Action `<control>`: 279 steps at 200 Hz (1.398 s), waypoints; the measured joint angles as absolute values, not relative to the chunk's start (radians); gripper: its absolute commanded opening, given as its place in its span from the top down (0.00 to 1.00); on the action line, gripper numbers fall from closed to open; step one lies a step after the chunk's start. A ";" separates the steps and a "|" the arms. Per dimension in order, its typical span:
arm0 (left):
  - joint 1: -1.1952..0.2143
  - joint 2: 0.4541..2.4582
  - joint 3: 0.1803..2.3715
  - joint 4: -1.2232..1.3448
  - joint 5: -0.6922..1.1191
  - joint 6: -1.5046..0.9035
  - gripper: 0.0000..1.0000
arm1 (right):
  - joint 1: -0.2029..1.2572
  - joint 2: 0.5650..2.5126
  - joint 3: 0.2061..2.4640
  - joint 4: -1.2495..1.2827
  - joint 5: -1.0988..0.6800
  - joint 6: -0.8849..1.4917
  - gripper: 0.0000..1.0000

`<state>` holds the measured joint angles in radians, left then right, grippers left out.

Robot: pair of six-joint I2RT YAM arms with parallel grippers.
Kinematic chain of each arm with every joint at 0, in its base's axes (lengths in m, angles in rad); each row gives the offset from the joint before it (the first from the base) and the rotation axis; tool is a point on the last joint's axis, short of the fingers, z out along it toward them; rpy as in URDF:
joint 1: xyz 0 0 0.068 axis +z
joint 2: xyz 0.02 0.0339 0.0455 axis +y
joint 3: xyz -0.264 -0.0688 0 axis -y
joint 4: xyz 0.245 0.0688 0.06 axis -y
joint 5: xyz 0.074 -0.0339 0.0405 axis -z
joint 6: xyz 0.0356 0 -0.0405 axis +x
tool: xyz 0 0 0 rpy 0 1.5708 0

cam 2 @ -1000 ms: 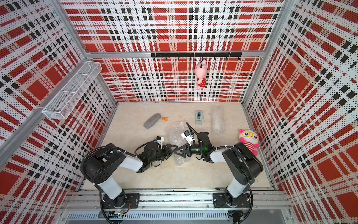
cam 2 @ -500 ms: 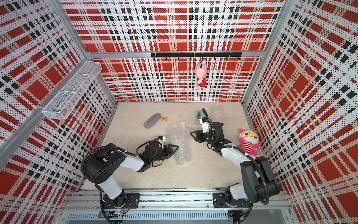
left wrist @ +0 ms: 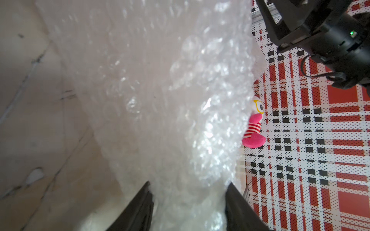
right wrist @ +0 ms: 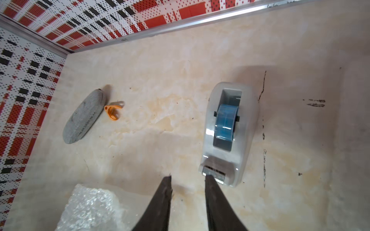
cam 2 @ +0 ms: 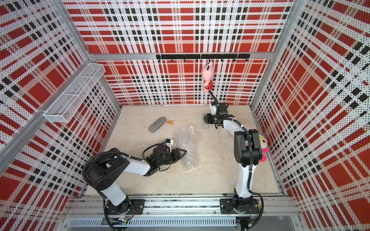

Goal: Wrap vases in bubble wrap
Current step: Tear off the tape using the Tape Cutter.

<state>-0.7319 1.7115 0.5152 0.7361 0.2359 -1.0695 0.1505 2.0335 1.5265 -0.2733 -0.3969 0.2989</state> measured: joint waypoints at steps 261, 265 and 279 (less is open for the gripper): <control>-0.746 1.701 0.553 0.659 0.208 -1.038 0.45 | 0.137 2.249 1.721 -0.391 -0.441 0.282 1.00; -0.746 1.701 0.553 0.659 0.208 -1.038 0.45 | 0.137 2.249 1.721 -0.391 -0.442 0.284 1.00; -0.746 1.702 0.556 0.656 0.209 -1.038 0.45 | 0.137 2.249 1.721 -0.385 -0.453 0.294 1.00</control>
<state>-0.7464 1.7016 0.5564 0.6563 0.2089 -1.0382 0.1371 2.2490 1.7214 -0.3855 -0.4526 0.2935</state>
